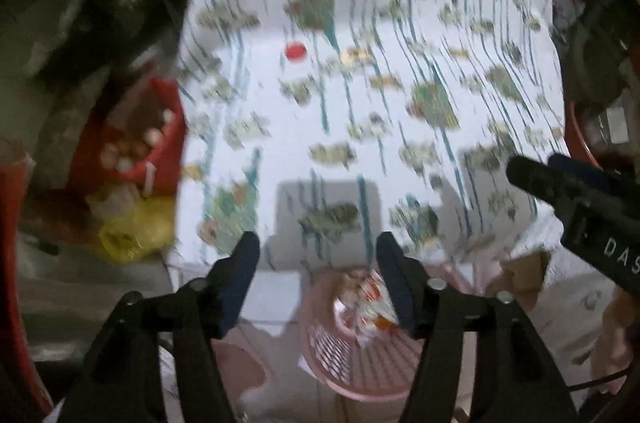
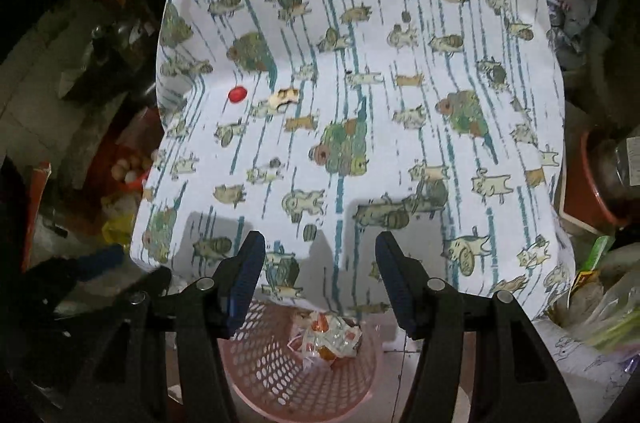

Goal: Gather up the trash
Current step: 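Raise both tools back over the red cap on the cloth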

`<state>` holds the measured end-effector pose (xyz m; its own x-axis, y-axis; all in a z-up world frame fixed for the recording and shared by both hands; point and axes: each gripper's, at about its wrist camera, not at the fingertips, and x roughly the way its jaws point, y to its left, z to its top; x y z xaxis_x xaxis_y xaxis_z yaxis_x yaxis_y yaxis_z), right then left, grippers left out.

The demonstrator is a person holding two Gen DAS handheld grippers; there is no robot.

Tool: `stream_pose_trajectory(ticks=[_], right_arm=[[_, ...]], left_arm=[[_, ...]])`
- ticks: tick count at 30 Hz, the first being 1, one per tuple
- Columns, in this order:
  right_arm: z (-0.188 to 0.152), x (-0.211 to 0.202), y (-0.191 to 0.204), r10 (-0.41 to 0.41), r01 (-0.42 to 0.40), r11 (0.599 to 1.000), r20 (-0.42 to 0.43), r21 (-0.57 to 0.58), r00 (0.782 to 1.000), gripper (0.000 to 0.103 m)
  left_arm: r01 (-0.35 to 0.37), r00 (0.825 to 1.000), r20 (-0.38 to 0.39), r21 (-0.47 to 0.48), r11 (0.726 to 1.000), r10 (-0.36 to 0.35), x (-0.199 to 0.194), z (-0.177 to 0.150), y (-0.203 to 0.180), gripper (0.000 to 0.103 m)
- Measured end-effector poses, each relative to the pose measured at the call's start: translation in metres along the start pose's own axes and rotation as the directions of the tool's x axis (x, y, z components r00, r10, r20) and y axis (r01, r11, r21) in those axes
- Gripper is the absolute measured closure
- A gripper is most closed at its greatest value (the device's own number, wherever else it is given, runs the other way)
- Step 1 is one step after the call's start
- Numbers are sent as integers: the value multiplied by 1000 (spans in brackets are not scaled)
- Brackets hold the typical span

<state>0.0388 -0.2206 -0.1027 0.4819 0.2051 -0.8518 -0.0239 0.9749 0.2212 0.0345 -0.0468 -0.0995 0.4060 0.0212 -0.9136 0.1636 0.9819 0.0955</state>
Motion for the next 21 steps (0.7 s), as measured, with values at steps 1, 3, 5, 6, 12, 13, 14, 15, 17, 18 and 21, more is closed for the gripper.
stream_pose_trajectory(ticks=[1,3,5,6,12,13,14,15,17,18,21], right_arm=[[2,-2,-1,-5,5,1000,5,0,1000,42],[4,-3,-1,-27,27,1000,28,-3,999,42],[4,-6,-1,-56,56,998,56,-4,997,42],[5,-7,-1,-67,67,998,66,-3,996,42],[5,-12,5,-108,112,993,103,-39,989,42],[5,-14,6,-118,124,991,116,-46,986,42],[5,-16,7,-130,138,989,132,-52,983,42],[6,-18,7,-134,143,988,141,-52,981,42],[7,-23,4,-114,120,992,158,-34,981,42],[7,-25,2,-97,102,995,160,-22,982,41],[9,-30,-2,-78,78,997,180,4,981,15]], left_arm=[[-20,999,26,8,1000,20,-4,3,0,40],[-21,999,49,5,1000,21,-9,8,1,38],[4,998,70,-15,1000,-3,-14,11,6,32],[6,997,79,-18,1000,-5,-17,9,5,30],[-19,966,258,-38,999,28,-47,13,5,6],[-15,954,297,-43,999,27,-55,14,7,5],[-11,946,322,-49,999,26,-60,14,8,2],[-8,941,337,-55,998,26,-64,15,10,0],[-2,924,383,-70,998,28,-74,15,14,0],[-5,916,400,-72,997,34,-78,14,15,0],[-45,889,453,-72,996,72,-88,14,15,0]])
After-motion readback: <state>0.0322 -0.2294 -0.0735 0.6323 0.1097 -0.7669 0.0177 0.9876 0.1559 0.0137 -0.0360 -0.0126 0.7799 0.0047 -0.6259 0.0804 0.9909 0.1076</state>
